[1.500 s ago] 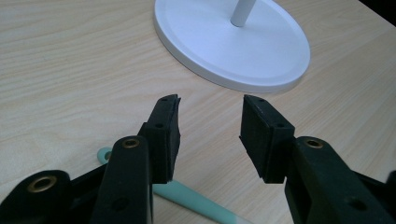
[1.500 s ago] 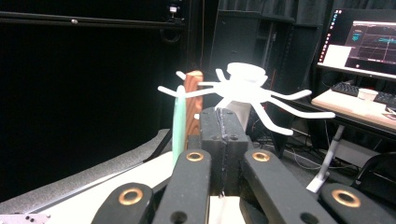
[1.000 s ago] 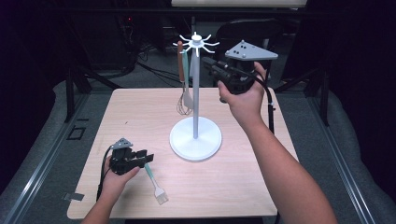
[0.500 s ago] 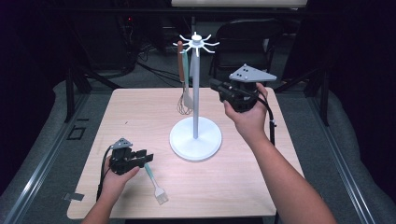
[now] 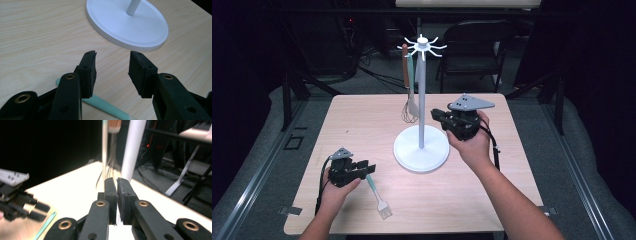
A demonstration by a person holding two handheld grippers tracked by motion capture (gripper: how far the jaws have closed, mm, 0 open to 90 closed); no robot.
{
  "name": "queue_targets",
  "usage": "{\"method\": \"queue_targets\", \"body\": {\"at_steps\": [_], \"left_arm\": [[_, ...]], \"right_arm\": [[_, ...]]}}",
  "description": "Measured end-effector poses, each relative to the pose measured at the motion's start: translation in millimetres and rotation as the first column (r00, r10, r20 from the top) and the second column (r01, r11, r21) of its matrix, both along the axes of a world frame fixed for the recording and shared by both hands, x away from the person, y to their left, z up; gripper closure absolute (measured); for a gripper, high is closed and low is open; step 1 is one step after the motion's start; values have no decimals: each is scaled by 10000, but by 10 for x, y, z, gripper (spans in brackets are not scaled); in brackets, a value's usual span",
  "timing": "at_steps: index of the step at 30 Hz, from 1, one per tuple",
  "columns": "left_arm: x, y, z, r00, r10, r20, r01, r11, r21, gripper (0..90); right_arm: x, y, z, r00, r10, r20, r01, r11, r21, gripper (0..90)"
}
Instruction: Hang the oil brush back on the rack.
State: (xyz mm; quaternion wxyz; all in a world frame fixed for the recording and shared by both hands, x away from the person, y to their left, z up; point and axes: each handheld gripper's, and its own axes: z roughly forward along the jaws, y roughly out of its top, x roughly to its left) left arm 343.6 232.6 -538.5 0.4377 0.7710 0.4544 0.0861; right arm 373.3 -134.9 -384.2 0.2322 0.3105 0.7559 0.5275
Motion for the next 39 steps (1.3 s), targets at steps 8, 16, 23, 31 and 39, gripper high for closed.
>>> {"method": "queue_targets", "body": {"at_steps": [8,16,23,31,39], "left_arm": [[0,9,2,10000,25,8,-25,10000,-38,570],[2,25,3,10000,74,-7,-74,10000,-11,569],[6,38,1,9999,152,34,-152,9999,-13,569],[6,32,-3,9999,164,55,-164,9999,0,569],[7,21,-7,9999,137,31,-137,9999,74,569]], "right_arm": [[-100,126,-427,9973,239,-691,-270,9987,-444,827],[-153,263,-770,9871,504,-1521,-618,9956,-706,810],[-199,459,-1067,9649,805,-2499,-1180,9832,-1390,788],[-269,657,-1338,9417,1105,-3179,-1725,9695,-1742,781],[-379,868,-1606,9148,1390,-3793,-2239,9560,-1896,767]]}}
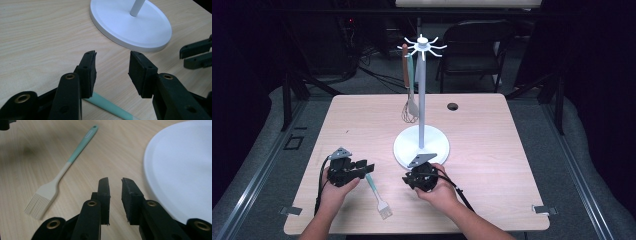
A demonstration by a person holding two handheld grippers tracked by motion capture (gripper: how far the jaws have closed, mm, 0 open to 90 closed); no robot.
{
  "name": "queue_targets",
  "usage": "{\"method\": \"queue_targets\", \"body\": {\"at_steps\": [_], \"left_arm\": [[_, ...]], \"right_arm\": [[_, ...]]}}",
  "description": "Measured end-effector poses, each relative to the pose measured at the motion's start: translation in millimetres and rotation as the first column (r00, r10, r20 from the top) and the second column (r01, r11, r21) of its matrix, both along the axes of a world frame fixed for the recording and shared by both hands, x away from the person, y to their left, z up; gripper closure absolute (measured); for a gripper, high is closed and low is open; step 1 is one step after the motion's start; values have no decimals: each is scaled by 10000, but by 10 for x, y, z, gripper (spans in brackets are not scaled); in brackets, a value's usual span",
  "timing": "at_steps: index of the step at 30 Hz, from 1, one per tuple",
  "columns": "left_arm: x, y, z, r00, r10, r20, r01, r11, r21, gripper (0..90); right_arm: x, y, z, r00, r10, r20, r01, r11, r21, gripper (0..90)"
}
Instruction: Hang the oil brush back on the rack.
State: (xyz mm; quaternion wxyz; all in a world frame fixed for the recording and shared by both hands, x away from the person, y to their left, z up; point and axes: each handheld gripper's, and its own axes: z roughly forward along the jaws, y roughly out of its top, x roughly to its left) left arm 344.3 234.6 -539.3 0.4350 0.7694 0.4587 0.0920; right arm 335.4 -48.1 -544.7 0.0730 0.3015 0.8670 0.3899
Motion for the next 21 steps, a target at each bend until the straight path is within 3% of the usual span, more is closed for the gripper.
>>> {"method": "queue_targets", "body": {"at_steps": [8,15,19,21], "left_arm": [[-10,-16,-1,10000,-40,6,40,10000,-2,569],[-14,-40,-10,9999,-119,-2,119,9999,59,569],[-20,-44,-11,10000,-92,7,92,9999,78,569],[-18,-48,-14,9999,-117,-5,117,9999,95,569]], "right_arm": [[-155,279,-184,9984,523,-194,-528,9983,-242,739],[-215,524,-271,9956,760,-547,-755,9971,107,682],[-238,647,-312,9951,869,-473,-871,9962,-16,648],[-241,695,-332,9958,769,-503,-760,9969,197,632]]}}
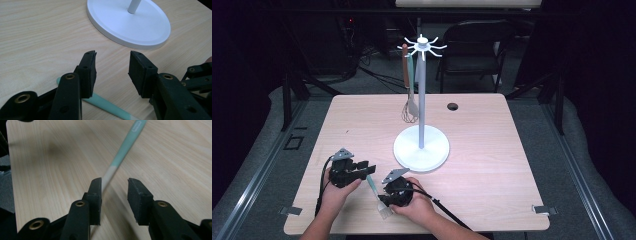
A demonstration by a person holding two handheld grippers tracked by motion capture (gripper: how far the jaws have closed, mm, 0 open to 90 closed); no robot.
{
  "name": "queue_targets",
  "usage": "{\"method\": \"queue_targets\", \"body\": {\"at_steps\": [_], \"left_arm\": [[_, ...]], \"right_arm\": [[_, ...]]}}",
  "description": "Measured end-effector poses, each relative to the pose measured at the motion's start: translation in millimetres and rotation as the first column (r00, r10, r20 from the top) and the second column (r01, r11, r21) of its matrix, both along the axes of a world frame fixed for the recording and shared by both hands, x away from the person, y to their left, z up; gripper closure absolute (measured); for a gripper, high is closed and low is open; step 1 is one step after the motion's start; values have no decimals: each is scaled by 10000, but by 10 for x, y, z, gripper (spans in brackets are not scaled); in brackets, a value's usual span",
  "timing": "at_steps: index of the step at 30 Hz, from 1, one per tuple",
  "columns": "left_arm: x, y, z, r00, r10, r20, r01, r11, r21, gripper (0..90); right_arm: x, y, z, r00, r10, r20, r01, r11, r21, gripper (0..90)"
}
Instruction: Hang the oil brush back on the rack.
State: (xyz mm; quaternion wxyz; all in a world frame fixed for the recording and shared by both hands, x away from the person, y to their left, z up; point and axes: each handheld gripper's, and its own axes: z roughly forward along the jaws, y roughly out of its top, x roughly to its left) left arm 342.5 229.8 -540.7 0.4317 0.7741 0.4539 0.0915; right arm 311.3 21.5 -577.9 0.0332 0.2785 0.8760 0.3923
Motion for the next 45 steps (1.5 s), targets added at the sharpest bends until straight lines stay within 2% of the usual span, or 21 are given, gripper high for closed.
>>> {"method": "queue_targets", "body": {"at_steps": [5,6,7,8,10,11,15,17,21,23,26,28,39,45], "left_arm": [[2,-14,-8,10000,-63,-13,63,10000,28,569],[2,-15,-8,10000,-67,-16,67,10000,26,569],[2,-16,-8,10000,-62,-15,62,10000,26,569],[2,-16,-8,10000,-60,-10,60,10000,31,570],[2,-16,-9,10000,-52,-15,52,10000,29,569],[1,-18,-9,10000,-33,-26,33,10000,4,569],[-2,-20,-6,10000,-42,-28,42,10000,26,570],[-2,-18,-6,10000,-30,-22,30,10000,22,570],[4,-20,-10,10000,-33,-55,33,10000,69,569],[0,-27,-9,10000,-9,-38,9,10000,38,569],[0,-26,-7,10000,-18,-11,18,10000,89,569],[6,-28,-14,10000,-3,-44,3,10000,81,569],[3,-64,-19,10000,-65,-40,65,9999,123,569],[-2,-90,-21,9999,-85,-54,86,9998,153,568]], "right_arm": [[-3,93,-29,10000,-75,11,75,9999,98,607],[-3,113,-37,10000,-72,46,73,9999,-71,606],[-10,130,-53,9997,-165,152,163,9998,117,603],[-7,131,-45,9997,-74,244,76,9999,-93,603],[-13,140,-52,9994,-132,335,133,9999,-51,617],[-14,135,-51,9992,-92,388,96,9999,-96,628],[-27,88,-31,9992,79,395,-68,9996,-260,778],[-31,33,-19,9994,98,330,-86,9993,-364,806],[-2,-134,-11,9999,-92,90,95,9993,-357,821],[6,-230,9,9999,-98,86,104,9981,-609,825],[-17,-396,-1,9996,-231,145,237,9985,-492,828],[-22,-545,12,9994,-349,-56,345,9979,-551,829],[-168,-1280,52,9995,-303,121,314,9944,-1004,829],[-248,-1541,61,9986,-516,113,526,9924,-1116,829]]}}
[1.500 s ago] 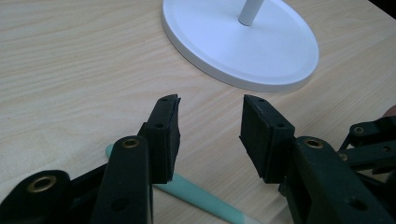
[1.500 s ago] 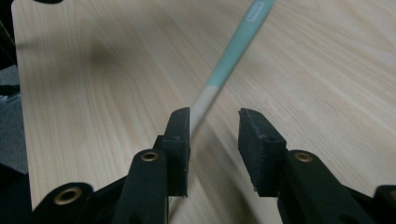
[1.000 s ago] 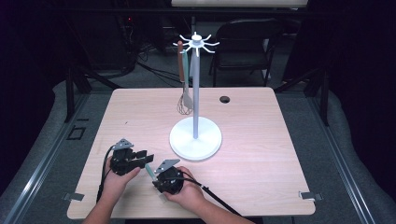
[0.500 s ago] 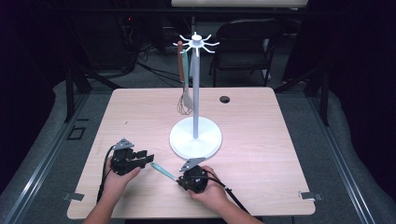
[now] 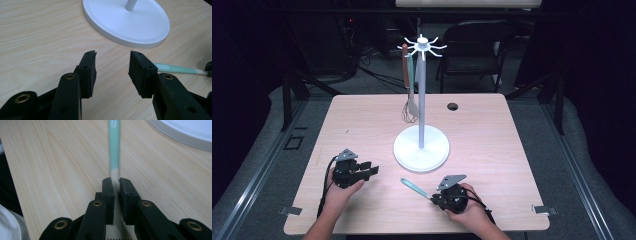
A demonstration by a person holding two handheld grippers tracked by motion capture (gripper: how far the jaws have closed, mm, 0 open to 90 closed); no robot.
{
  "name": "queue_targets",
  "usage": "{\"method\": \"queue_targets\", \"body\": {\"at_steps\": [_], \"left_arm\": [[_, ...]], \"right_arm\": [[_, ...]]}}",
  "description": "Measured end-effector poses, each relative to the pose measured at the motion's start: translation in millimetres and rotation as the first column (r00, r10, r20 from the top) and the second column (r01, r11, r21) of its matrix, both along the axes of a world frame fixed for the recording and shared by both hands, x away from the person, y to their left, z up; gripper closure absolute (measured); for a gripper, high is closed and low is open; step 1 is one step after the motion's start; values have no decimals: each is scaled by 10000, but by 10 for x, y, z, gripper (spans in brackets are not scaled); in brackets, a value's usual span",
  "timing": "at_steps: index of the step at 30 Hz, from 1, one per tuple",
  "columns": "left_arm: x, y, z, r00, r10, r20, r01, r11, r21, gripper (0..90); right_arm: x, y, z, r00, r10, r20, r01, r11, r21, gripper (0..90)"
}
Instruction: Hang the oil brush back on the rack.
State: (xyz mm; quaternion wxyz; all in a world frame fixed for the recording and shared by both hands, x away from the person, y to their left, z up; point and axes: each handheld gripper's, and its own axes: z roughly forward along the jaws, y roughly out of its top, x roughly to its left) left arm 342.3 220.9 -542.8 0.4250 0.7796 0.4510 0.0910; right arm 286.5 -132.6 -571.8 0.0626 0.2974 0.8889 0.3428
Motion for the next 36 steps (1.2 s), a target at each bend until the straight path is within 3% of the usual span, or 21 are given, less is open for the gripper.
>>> {"method": "queue_targets", "body": {"at_steps": [5,15,26,36], "left_arm": [[-2,-6,-1,10000,11,-6,-11,10000,5,569],[-7,-15,-7,10000,-84,-16,84,9999,-107,567],[-18,-80,-30,9996,-278,-12,278,9996,-3,538],[-48,-202,-43,9976,-683,106,679,9973,276,504]], "right_arm": [[-30,-90,8,9997,-208,-100,208,9998,-36,828],[-36,-61,4,9997,-252,-24,252,9995,-176,765],[27,45,28,9996,-287,19,287,9996,-2,772],[100,154,35,9997,-249,23,250,9995,-184,779]]}}
